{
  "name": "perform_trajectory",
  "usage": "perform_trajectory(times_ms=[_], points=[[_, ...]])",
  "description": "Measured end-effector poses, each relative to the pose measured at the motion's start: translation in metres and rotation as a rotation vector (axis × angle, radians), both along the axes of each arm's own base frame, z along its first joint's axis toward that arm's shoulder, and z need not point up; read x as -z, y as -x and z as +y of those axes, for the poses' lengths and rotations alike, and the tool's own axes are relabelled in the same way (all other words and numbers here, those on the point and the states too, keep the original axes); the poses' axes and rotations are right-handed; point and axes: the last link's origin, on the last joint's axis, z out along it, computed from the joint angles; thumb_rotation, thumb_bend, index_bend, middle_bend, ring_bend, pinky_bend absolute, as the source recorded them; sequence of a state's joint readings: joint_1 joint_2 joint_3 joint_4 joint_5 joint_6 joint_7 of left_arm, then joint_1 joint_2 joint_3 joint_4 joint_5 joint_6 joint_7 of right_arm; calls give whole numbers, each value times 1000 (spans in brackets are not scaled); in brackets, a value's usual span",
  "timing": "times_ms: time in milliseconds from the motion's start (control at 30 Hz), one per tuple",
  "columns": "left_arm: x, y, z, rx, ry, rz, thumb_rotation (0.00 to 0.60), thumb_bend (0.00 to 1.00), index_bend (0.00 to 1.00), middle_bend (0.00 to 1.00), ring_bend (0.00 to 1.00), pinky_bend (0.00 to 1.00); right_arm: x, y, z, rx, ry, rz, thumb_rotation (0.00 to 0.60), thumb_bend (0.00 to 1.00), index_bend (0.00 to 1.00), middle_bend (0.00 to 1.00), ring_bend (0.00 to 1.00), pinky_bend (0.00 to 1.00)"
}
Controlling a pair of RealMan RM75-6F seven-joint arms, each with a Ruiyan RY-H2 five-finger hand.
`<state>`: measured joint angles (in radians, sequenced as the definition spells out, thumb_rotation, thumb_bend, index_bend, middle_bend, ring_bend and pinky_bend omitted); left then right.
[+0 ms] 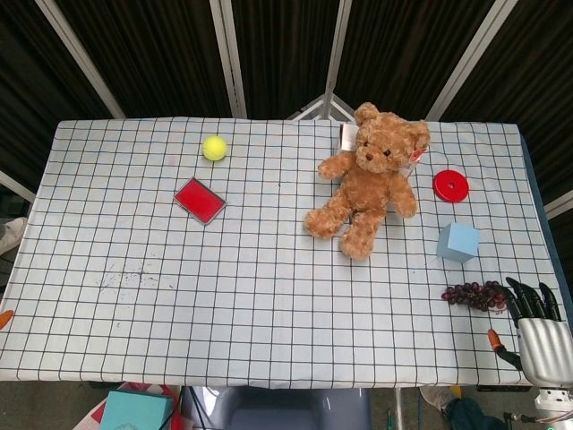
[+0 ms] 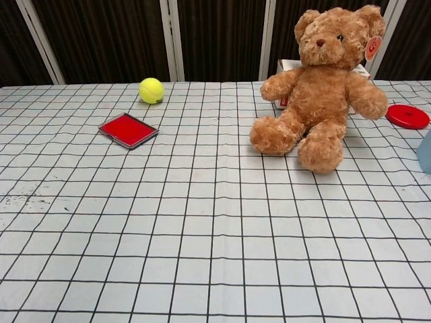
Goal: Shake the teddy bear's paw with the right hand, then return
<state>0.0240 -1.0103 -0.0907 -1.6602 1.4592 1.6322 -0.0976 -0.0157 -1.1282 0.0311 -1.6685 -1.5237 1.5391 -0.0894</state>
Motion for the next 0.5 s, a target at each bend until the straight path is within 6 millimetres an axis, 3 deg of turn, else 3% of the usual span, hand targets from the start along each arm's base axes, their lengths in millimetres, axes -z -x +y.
perform_trajectory(times_ms=[233, 500], points=[[3, 3, 7, -24, 16, 7, 600, 204, 254, 111, 20, 192, 11, -1, -20, 46, -32, -266, 600, 314, 197, 137, 184, 0], [5, 3, 10, -28, 15, 21, 600, 204, 254, 112, 58, 192, 32, -15, -93, 161, -83, -599, 600, 311, 197, 164, 189, 0]])
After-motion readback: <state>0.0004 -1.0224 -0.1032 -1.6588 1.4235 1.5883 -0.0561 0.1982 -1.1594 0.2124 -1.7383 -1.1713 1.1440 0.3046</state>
